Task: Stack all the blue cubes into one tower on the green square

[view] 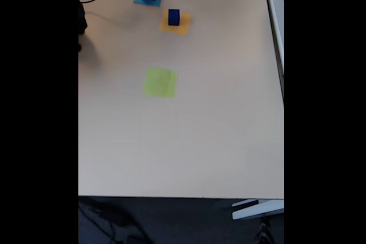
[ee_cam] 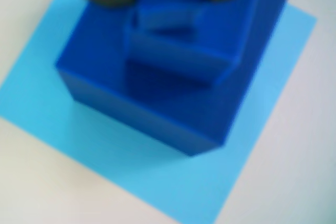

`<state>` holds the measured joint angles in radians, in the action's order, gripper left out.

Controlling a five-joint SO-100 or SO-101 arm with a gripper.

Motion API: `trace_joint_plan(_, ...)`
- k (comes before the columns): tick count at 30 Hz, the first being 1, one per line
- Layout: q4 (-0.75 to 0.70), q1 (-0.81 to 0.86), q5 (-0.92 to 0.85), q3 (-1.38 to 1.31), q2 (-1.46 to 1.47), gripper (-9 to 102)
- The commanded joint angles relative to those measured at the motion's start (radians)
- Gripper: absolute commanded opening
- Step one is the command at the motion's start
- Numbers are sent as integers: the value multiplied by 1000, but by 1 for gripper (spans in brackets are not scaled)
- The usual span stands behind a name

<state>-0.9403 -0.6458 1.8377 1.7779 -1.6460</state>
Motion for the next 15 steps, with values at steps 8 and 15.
trace_joint_plan(8, 2, 9, 0, -9, -32, 0)
trace_joint_plan(15, -21, 14, -6, -38, -37, 0)
